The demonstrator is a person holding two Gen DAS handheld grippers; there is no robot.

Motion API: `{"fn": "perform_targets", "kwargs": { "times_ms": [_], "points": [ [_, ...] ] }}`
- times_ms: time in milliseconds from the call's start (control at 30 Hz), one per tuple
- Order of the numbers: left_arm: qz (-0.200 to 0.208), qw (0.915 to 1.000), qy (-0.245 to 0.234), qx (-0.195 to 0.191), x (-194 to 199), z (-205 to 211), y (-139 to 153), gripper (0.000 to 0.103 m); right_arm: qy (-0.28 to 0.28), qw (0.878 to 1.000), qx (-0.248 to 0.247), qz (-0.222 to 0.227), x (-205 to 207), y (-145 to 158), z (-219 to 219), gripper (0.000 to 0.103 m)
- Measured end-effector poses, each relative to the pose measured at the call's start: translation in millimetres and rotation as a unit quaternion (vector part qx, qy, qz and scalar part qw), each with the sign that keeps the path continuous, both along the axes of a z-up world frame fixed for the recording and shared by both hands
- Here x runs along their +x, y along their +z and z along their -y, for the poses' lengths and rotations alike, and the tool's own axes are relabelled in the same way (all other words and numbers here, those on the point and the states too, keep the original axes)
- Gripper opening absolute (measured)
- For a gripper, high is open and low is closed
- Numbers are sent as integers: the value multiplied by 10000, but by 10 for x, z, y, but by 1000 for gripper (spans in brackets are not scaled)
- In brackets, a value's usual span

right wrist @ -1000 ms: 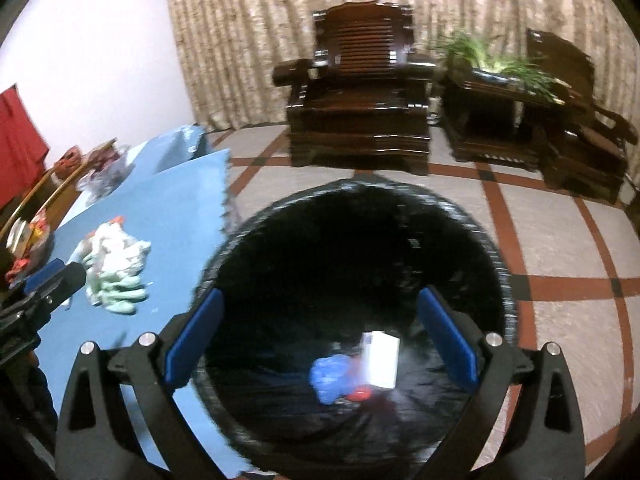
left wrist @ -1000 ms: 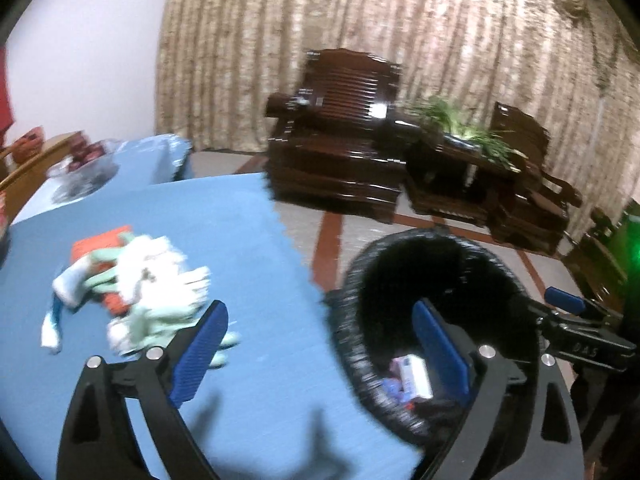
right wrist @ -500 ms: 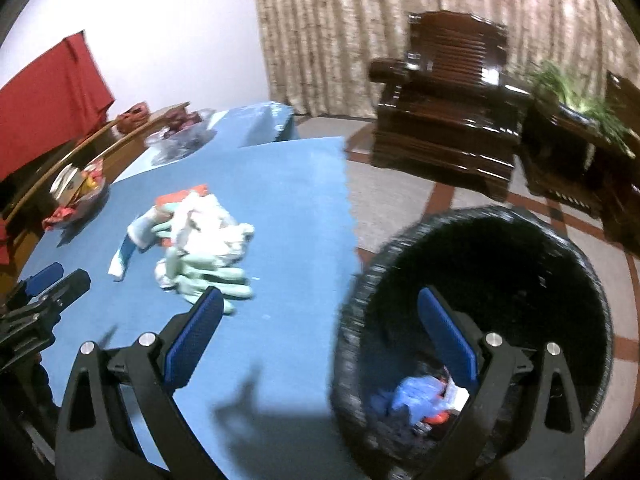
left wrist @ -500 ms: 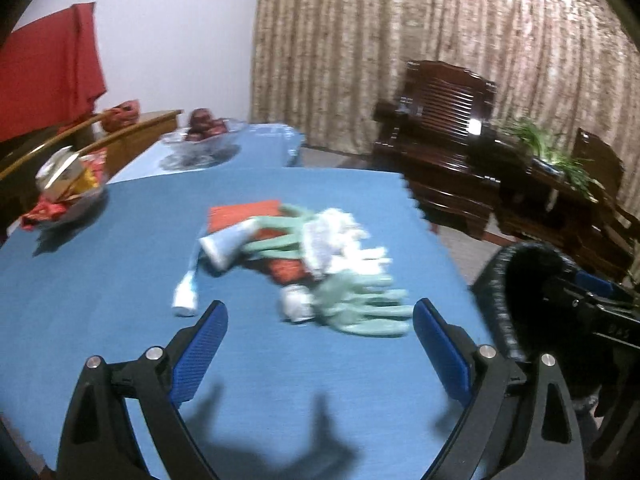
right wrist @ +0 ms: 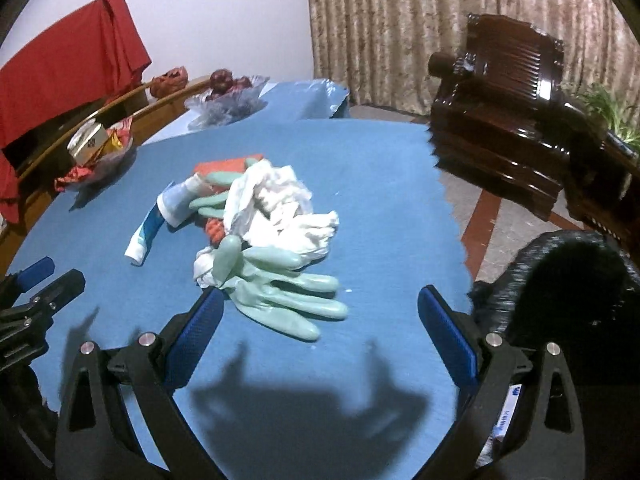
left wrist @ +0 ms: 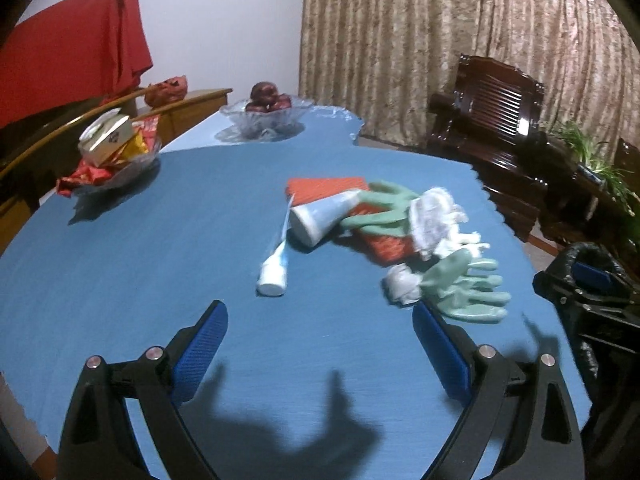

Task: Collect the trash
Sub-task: 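Move both tools back over the table toward the remaining trash, then grasp the green rubber glove with the right gripper while the left gripper grasps the toothpaste tube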

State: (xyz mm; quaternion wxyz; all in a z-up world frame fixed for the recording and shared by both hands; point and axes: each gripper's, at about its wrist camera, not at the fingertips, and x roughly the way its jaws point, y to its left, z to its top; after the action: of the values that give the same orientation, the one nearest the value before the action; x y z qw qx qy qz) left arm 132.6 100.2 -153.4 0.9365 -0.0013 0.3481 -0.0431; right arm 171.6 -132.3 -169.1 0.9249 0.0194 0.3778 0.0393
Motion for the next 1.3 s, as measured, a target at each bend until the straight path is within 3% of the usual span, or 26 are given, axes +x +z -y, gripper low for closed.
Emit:
{"fn": "perform_targets", "kwargs": {
  "times_ms": [600, 900, 1033, 1167, 1300],
  "points": [
    [-292, 9995, 144, -30, 263, -205, -347, 91, 136, 9978, -157, -635, 525, -543, -330, 93],
    [-344, 9993, 167, 10, 424, -244, -411, 91, 219, 9967, -75, -777, 545, -620, -341, 65],
    [-397, 9990, 204, 13, 505, -257, -459, 91, 423, 9964, 35, -732, 449, -584, -367, 37],
    [-444, 9988, 214, 31, 580, -260, -506, 90, 476, 9964, 207, -675, 384, -537, -355, 20],
    [-484, 9986, 230, 48, 658, -256, -547, 90, 438, 9962, 357, -666, 385, -513, -304, 19]
  ]
}}
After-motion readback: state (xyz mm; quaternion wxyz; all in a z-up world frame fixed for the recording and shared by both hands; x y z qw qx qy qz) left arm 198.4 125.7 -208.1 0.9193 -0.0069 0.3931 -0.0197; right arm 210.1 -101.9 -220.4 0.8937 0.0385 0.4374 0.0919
